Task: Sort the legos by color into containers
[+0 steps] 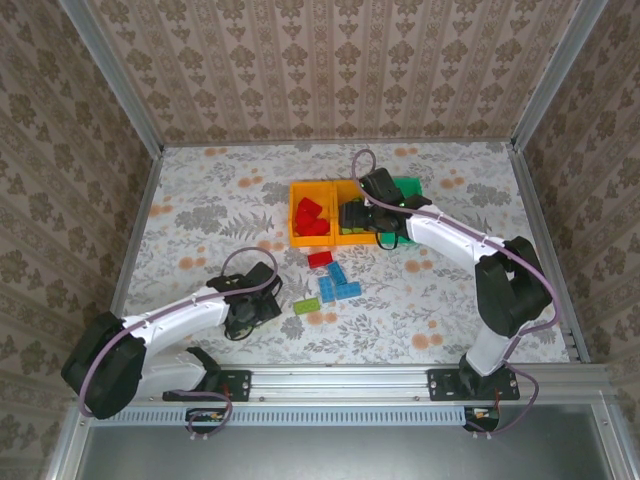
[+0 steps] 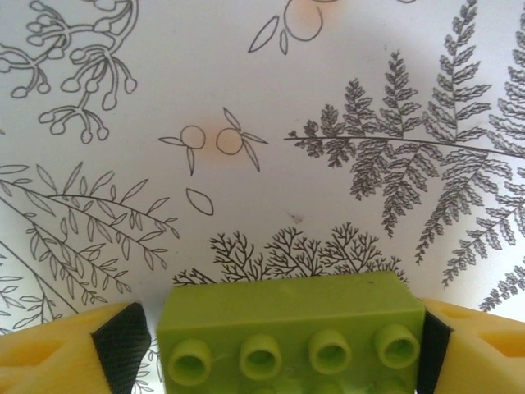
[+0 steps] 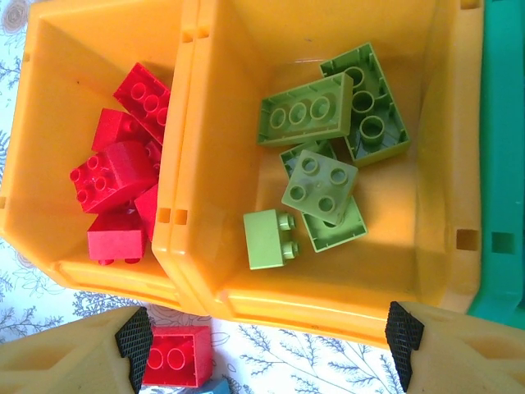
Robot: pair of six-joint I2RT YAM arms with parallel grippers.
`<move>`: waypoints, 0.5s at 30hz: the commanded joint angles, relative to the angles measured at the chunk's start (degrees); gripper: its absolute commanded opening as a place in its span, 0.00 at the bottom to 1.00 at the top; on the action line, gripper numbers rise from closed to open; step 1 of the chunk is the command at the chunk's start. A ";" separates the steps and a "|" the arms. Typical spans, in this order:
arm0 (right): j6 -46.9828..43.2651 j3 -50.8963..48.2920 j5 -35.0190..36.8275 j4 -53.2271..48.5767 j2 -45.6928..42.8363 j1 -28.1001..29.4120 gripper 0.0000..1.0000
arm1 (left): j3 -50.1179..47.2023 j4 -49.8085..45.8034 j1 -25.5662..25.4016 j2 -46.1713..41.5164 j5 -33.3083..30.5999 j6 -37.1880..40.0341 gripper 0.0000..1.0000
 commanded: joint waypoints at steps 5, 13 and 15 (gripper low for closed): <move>0.05 -1.16 0.17 0.36 -2.57 -0.51 0.79 | -0.60 6.54 0.20 0.45 2.70 0.72 0.71; -0.25 -3.11 1.44 -0.18 -4.93 -0.69 0.79 | 1.01 6.55 0.15 0.03 1.14 3.22 0.61; -0.46 -3.63 1.99 -0.53 -6.07 -0.86 0.79 | 1.96 6.37 0.24 -0.36 0.53 4.49 0.60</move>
